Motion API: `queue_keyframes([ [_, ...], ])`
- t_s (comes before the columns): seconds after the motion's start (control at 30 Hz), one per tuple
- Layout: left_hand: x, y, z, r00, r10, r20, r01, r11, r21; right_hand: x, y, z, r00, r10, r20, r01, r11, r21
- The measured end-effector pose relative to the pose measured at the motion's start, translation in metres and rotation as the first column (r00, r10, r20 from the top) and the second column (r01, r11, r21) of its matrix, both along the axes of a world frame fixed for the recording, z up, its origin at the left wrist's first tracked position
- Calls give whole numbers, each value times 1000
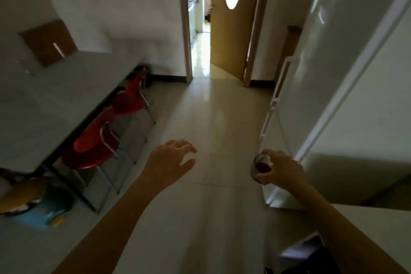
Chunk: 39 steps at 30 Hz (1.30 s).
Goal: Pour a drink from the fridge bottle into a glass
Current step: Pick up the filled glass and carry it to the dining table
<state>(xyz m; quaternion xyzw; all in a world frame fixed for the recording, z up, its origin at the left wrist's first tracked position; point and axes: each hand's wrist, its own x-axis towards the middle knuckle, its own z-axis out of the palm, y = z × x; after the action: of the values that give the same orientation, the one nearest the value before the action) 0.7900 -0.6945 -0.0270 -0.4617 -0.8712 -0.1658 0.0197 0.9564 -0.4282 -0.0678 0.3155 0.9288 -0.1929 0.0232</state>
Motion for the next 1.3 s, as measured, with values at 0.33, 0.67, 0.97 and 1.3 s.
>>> queue_keyframes([
  [0.33, -139, -168, -6, 923, 383, 17, -383, 924, -13, -243, -136, 23, 904, 427, -5, -427, 904, -2],
  [0.67, -281, -234, -34, 766, 637, 86, -640, 769, 5, -472, -209, 6, 726, 688, 16, -688, 726, 0],
  [0.97, -441, -245, -53, 542, 827, 151, -830, 555, -61, -709, -253, 4, 509, 860, 41, -859, 505, 78],
  [1.3, -562, -307, -98, 345, 905, 247, -930, 365, -38, -912, -362, -31, 353, 927, 126, -936, 351, 41],
])
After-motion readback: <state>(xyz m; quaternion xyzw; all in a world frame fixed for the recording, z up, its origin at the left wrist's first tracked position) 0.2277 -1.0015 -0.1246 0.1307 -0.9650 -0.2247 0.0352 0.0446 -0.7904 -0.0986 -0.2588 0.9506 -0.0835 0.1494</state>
